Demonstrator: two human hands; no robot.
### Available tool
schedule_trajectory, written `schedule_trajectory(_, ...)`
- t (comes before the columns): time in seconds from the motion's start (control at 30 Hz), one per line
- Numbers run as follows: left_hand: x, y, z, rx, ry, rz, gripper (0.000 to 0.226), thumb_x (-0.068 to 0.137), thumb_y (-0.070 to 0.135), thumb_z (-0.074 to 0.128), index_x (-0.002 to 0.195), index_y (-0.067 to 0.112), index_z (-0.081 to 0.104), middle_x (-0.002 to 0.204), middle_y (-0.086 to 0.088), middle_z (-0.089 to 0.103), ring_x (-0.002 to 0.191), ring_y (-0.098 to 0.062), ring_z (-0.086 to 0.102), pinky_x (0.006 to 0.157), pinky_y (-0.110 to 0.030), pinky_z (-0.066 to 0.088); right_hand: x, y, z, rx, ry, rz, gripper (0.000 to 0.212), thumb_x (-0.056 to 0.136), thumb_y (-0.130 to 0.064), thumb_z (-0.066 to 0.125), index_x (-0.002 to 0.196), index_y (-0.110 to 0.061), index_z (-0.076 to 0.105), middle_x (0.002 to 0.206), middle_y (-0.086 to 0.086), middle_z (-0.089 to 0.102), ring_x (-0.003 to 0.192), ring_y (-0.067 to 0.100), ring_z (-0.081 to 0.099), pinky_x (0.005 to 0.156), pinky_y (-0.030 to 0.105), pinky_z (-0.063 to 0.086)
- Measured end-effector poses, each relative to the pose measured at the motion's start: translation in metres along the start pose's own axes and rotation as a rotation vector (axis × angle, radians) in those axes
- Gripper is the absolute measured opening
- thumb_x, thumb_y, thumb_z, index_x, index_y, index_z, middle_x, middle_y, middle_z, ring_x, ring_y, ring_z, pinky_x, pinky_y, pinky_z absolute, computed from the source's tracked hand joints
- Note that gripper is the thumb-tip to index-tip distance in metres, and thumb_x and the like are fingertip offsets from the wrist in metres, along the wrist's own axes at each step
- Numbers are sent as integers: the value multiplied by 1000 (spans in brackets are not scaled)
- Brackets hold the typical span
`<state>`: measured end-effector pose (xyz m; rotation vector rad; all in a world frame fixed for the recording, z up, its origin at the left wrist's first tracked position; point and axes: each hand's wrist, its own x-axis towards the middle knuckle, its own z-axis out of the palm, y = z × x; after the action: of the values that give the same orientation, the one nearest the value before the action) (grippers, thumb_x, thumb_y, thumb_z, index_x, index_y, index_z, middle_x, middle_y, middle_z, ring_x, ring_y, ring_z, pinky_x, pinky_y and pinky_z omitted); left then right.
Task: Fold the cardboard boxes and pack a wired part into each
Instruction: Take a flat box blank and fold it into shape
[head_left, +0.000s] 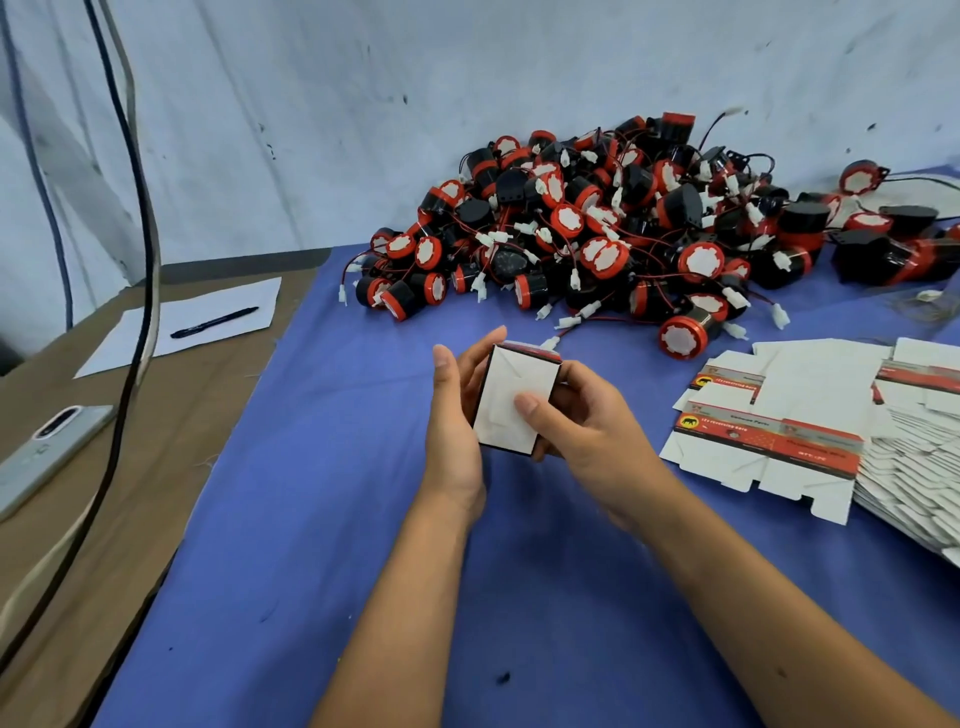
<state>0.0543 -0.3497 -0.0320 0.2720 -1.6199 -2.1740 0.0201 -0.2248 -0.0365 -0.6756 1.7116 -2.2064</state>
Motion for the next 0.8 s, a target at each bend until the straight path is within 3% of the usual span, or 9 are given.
schedule_trajectory(0.17,0,2,5,117,28,121,60,97,56,39,132,16,66,121,-14,74,110,-30,71,97,-51,55,2,2,-3,-16,34,-41,29,98,-3,62,124,-18,64,106,-1,76,99,12,72,75,24,58)
schedule_trajectory(0.27,-1,-3,7,218,41,208,52,99,50,41,131,18,67,130,-14,68,118,-30,67,104,-51,53,2,5,-2,-132,85,-63,34,95,1,56,121,-19,66,101,9,74,88,17,68,65,25,56)
schedule_trajectory(0.33,-1,-4,7,229,82,248,50,100,49,41,130,20,67,130,-12,69,117,-28,68,102,-49,54,3,5,-6,-63,20,-33,33,94,-5,61,123,-19,66,100,5,74,87,17,66,60,25,52)
schedule_trajectory(0.43,4,-2,3,36,131,128,59,100,58,37,129,17,69,122,-15,74,113,-35,69,93,-50,54,3,0,-14,173,-169,36,40,90,-13,69,129,-10,63,113,8,74,88,16,63,63,24,48)
schedule_trajectory(0.5,7,-3,-1,54,164,66,61,107,57,29,123,15,71,118,-15,75,112,-35,69,92,-48,54,4,-1,-15,107,-147,0,34,87,-13,73,119,-9,65,108,8,76,81,14,63,61,22,46)
schedule_trajectory(0.57,9,-10,-3,306,246,122,58,110,52,28,114,17,74,120,-11,74,117,-31,66,104,-49,51,4,-2,-15,-119,-27,-135,26,83,-13,80,106,-15,68,95,0,76,75,12,64,60,21,48)
schedule_trajectory(0.67,6,-11,0,416,208,261,55,96,67,35,115,29,71,127,1,69,123,-15,61,108,-35,47,5,2,-21,-908,219,-492,26,80,-15,84,94,-19,63,85,-8,67,78,18,56,63,33,48)
schedule_trajectory(0.73,6,-16,4,349,33,213,59,87,71,45,127,32,64,126,6,70,120,-11,64,100,-29,51,7,1,-21,-1268,189,-499,24,79,-9,78,96,-19,63,89,-6,67,88,22,50,66,41,48)
schedule_trajectory(0.8,5,-22,8,460,-41,190,62,82,71,54,131,33,60,121,9,70,113,-11,66,94,-30,54,6,2,-23,-1277,5,-434,26,78,-4,69,100,-18,66,91,-4,69,92,24,49,69,44,49)
